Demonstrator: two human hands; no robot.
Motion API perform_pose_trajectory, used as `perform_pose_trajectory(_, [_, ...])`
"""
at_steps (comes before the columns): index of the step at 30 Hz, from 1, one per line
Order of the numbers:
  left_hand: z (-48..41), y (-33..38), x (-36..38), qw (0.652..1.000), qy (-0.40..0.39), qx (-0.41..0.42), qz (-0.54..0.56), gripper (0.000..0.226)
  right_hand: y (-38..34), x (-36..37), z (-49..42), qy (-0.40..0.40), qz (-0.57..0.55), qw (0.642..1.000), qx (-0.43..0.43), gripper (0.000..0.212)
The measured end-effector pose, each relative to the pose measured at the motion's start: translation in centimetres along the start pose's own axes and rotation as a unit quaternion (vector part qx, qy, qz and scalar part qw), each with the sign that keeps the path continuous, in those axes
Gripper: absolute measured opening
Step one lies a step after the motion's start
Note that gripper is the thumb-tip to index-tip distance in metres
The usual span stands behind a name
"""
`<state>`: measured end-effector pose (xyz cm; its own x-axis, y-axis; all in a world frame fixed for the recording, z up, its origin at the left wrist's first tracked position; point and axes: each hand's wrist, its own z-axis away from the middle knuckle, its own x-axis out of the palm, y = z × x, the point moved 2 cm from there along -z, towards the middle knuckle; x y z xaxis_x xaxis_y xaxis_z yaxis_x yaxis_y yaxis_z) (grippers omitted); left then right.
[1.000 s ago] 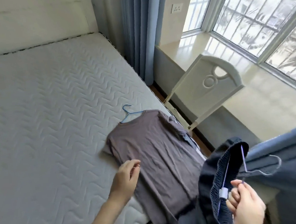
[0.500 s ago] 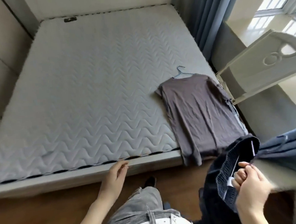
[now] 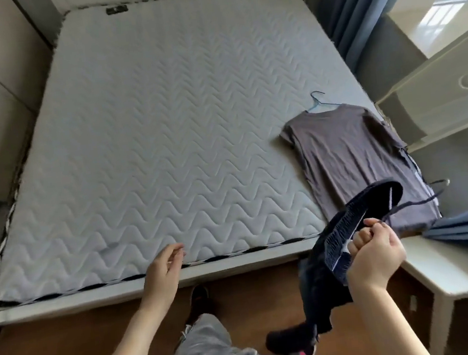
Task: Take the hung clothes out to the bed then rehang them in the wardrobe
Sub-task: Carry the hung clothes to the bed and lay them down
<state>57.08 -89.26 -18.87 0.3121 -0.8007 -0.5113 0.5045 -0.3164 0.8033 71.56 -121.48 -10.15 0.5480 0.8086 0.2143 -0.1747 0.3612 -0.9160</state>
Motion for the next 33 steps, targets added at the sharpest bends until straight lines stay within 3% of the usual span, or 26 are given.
perform_pose_trajectory(10, [-24.0,-4.9,-3.4,0.99,-0.047,0.061,-0.121,0.021,10.2,21.3,-9.3,0.097,-0.042,0.994,-0.018,0.026])
perform_pose_trajectory(15, [-38.9,-10.5,1.4,0.975,-0.012,0.116,-0.19,0.026,19.2,30.2,-17.4,0.054,-0.031,0.998,-0.003,0.022])
perform_pose_trajectory(21, [-54.8,-21.6,7.8,0.94,0.0,0.121,-0.319,0.058,30.4,36.3,-25.1,-0.005,0.002,1.0,0.014,0.023])
perform_pose_trajectory(23, [-56.5,-25.3,9.5,0.94,-0.016,0.117,-0.321,0.06,33.2,37.3,-27.0,-0.026,0.024,0.999,0.019,0.019])
perform_pose_trajectory(26, [-56.5,-28.8,10.6,0.939,0.023,0.154,-0.307,0.059,36.6,39.2,-29.4,-0.044,0.047,0.997,0.032,0.017])
perform_pose_trajectory(33, [-55.7,-27.4,10.3,0.942,0.079,0.141,-0.293,0.06,40.1,46.8,-34.1,-0.062,0.082,0.994,0.032,0.019])
